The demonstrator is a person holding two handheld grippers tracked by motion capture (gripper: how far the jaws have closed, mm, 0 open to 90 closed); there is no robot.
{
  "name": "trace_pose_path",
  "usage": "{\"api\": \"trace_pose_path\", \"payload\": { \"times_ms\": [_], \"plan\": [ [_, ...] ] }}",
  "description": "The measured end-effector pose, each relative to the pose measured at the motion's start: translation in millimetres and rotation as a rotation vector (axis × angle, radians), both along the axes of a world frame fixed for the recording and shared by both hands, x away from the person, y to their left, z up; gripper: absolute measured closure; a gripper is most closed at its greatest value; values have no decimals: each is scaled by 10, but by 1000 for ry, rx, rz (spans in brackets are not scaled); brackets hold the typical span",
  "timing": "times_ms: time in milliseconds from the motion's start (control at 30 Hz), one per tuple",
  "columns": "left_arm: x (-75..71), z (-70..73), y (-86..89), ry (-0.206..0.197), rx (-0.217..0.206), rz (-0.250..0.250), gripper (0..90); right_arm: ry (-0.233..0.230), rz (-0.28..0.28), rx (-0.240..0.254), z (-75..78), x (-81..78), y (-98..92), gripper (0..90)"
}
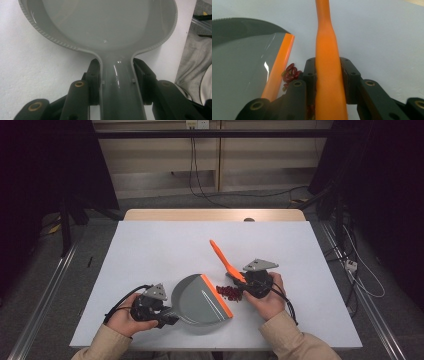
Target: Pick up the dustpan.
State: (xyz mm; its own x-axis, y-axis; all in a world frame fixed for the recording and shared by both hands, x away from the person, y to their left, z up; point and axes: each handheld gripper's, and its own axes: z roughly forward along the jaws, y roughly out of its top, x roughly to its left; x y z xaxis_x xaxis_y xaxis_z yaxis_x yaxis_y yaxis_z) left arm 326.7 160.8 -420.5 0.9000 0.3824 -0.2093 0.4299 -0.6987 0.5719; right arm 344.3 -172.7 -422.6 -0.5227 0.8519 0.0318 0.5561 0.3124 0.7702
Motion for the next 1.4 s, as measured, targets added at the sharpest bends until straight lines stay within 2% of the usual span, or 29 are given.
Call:
{"api": "trace_pose_path", "payload": {
  "times_ms": [433, 867, 1400],
  "plan": [
    [31, 6, -44, 7, 11, -14, 624, 1, 9, 11, -5, -42, 77, 701],
    [45, -21, -87, 19, 7, -1, 624, 11, 13, 34, -8, -63, 135, 699],
    [56, -27, -113, 22, 18, -3, 624, 21, -1, 119, -31, -126, 313, 698]
  ]
}}
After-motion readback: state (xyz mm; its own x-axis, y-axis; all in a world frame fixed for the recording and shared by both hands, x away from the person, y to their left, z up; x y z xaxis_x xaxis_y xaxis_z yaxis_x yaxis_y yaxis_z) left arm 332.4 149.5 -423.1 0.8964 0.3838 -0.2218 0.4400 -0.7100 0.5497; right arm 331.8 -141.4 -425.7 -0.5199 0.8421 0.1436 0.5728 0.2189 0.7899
